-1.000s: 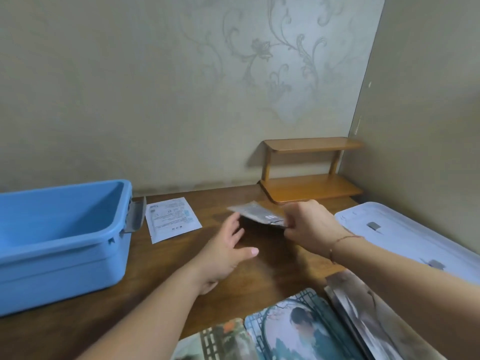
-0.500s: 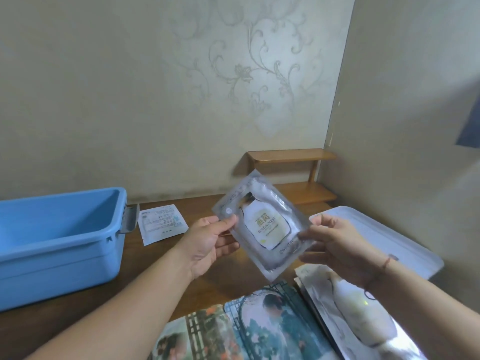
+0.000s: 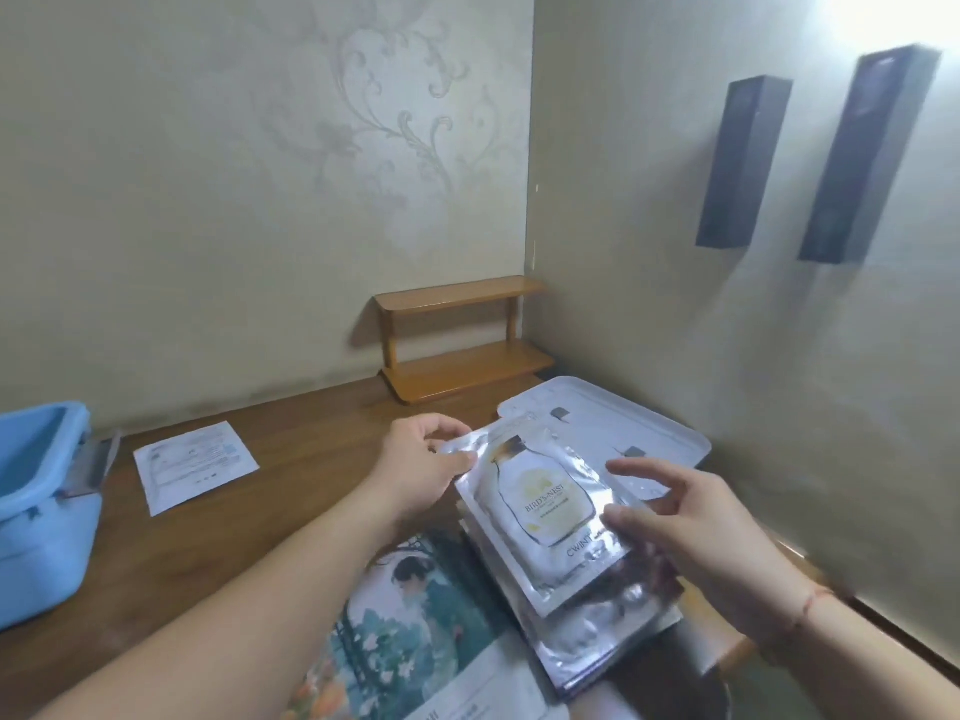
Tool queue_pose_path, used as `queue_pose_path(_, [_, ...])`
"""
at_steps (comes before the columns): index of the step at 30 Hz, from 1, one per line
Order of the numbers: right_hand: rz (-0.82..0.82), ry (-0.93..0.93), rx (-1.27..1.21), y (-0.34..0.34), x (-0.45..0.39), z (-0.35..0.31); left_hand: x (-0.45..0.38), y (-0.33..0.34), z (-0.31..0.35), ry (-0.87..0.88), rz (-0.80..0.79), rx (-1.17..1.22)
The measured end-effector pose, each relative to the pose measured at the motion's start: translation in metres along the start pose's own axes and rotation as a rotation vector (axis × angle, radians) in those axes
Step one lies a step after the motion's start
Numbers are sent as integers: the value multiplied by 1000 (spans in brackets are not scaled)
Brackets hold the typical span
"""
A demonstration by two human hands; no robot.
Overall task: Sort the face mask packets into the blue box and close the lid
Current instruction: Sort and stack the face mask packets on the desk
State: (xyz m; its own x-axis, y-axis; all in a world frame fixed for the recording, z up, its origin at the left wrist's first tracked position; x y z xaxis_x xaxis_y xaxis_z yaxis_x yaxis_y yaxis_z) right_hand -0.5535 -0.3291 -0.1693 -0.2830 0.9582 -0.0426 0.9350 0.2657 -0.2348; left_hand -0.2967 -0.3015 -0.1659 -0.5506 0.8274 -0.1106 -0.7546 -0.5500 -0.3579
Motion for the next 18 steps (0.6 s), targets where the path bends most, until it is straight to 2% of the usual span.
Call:
queue_pose_path(3, [19, -20, 119, -11, 5, 11, 8, 13, 8, 197, 21, -269])
queue_pose_path(7, [131, -164, 435, -23, 4, 16, 13, 26, 4, 297, 4, -491])
queue_pose_path(9, [179, -261, 607, -25, 6, 17, 14, 29, 1, 354, -31, -525])
queue_pose_path(11, [195, -456, 726, -22, 12, 15, 15, 33, -3, 432, -135, -504])
queue_pose_path(14, [48, -616, 742, -12, 21, 25, 24, 40, -15, 544, -431, -601])
queue_pose_path(16, [0, -713, 802, -8, 25, 32, 25, 42, -28, 525, -602, -717])
queue_pose_path(18, [30, -839, 839, -6, 28, 31, 22, 41, -32, 489, -658, -766])
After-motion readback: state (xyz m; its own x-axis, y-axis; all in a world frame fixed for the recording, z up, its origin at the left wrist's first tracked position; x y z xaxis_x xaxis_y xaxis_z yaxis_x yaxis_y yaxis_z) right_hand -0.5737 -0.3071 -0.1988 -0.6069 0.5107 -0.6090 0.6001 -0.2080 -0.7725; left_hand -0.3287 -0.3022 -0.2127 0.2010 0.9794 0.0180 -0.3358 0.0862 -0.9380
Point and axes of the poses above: each hand's wrist, its own x-axis away from the middle knuckle, its own y-axis out of the palm, z = x × y, the point moved 8 cm from there along -x, towards the middle knuckle, and after that the axes turned 6 degrees about z, right-handed, at the moved point
